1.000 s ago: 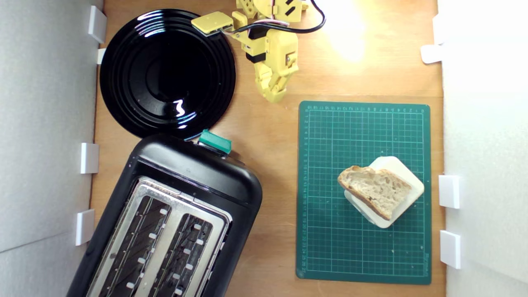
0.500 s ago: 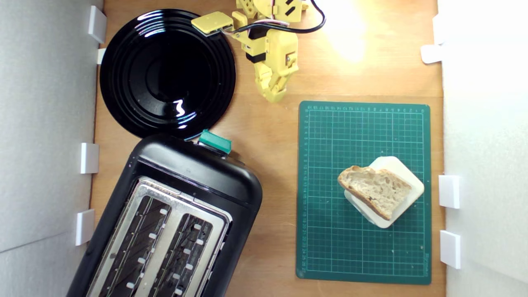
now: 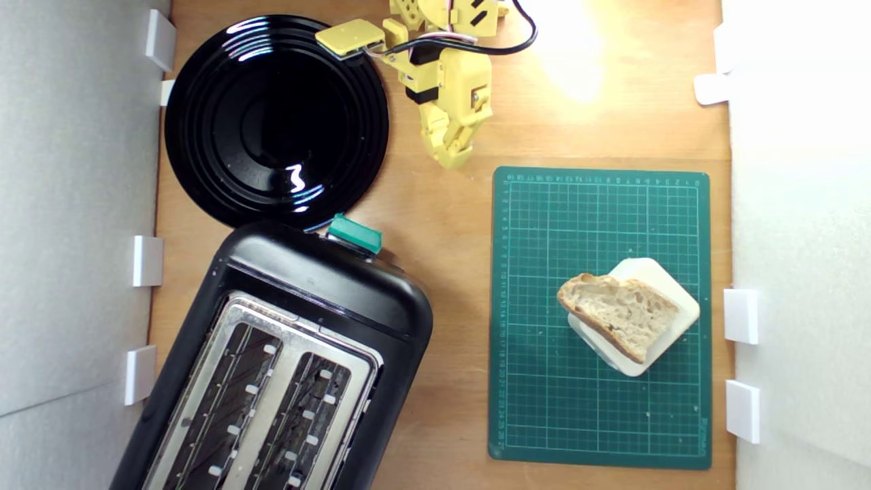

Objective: Pick bread and place in toaster

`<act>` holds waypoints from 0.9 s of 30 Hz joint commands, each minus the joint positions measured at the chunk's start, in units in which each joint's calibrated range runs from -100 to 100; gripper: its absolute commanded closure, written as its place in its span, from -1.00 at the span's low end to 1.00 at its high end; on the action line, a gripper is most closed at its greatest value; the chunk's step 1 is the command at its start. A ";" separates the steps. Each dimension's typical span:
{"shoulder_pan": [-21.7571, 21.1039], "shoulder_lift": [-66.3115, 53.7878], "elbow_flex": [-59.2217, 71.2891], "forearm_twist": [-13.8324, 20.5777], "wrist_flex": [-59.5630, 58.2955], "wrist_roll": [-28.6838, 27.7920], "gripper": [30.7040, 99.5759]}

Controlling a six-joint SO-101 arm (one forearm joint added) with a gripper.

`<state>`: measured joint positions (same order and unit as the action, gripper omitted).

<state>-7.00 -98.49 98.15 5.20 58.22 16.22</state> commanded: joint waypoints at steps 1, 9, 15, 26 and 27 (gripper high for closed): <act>0.23 -0.18 0.03 0.60 0.74 -0.19 0.45; 0.23 -0.18 0.03 0.60 0.74 -0.19 0.45; -0.89 -0.18 0.03 0.15 0.74 0.02 0.45; -0.98 0.40 -0.06 0.70 0.65 0.13 0.45; -0.98 0.73 -0.33 0.79 0.57 0.13 0.45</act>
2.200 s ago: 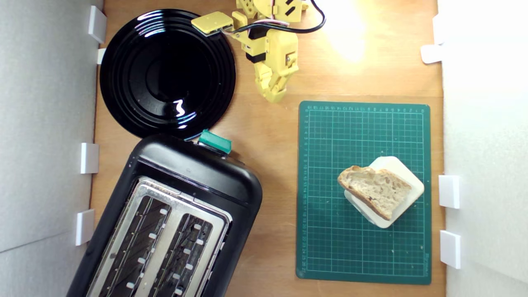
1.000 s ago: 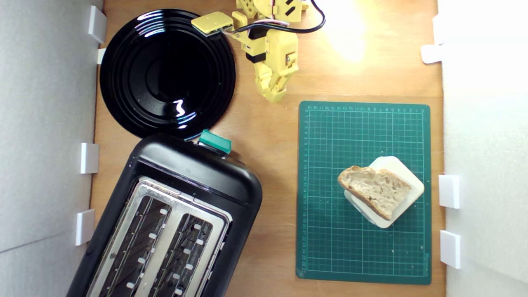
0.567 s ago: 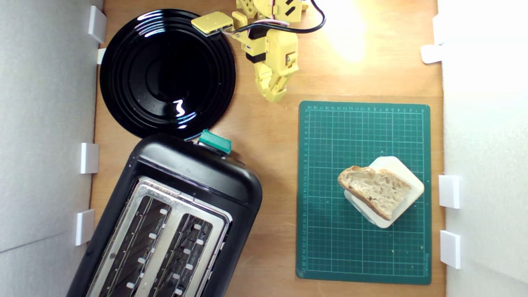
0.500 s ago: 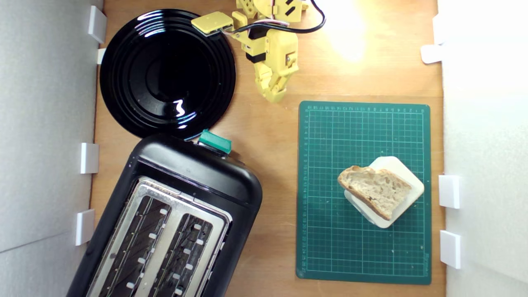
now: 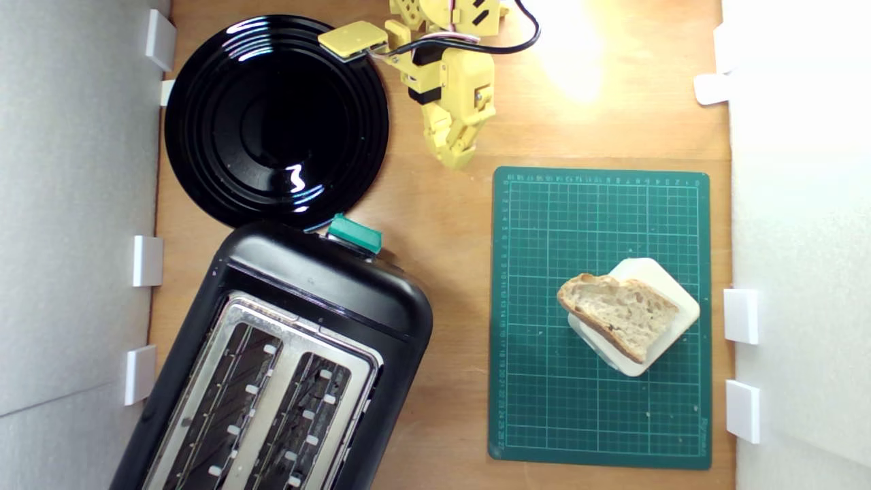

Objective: Pick bread and place in toaster

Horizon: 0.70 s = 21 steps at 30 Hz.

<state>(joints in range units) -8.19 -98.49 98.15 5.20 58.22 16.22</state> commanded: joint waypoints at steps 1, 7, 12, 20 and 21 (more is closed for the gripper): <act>0.30 1.73 -0.60 0.88 0.48 0.13 0.45; 0.46 12.71 -2.05 0.88 -10.87 0.18 0.45; 3.04 20.53 -4.51 -0.03 -22.64 -0.08 0.45; 4.40 36.84 -17.31 -6.19 -30.49 1.17 0.45; 4.57 38.84 -19.12 -6.74 -30.66 1.70 0.45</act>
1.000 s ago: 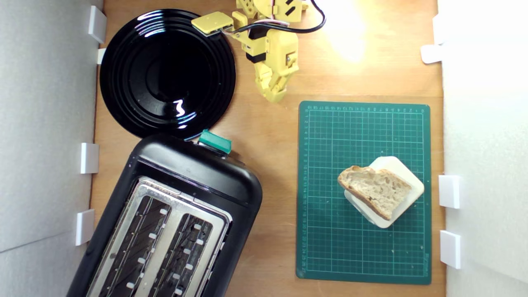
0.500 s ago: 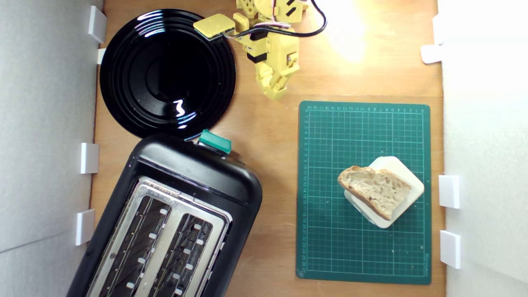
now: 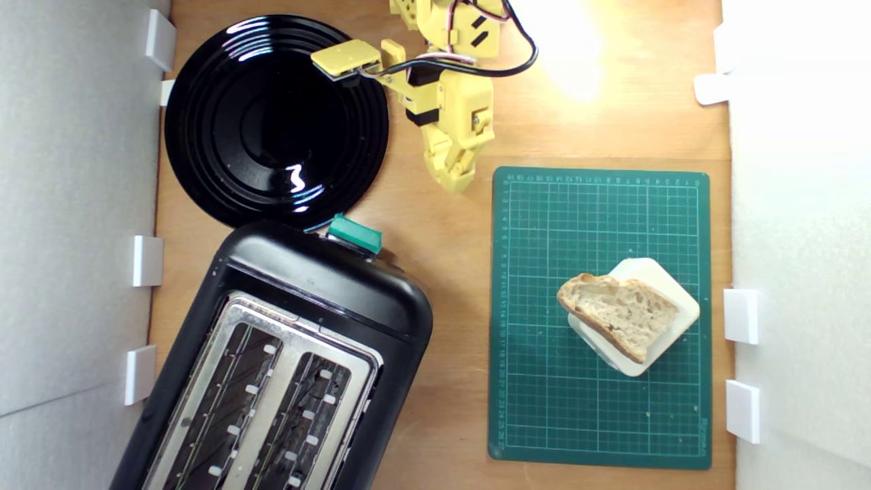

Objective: Pick bread and place in toaster

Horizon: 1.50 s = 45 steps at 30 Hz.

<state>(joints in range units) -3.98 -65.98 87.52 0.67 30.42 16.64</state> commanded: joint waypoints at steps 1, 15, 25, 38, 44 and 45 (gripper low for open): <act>0.44 8.49 -10.40 -2.66 -3.12 1.75 0.45; -0.37 32.29 -31.37 -2.93 -7.04 2.90 0.45; -1.42 40.94 -30.73 -2.39 -21.98 2.64 0.45; 0.52 55.25 -29.82 16.38 -44.33 -8.87 0.45; 4.79 60.16 -29.64 44.85 -54.74 -22.36 0.45; 5.51 61.16 -29.73 47.93 -56.36 -23.83 0.45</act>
<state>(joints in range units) -0.41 -6.09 59.87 35.41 -19.49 -1.42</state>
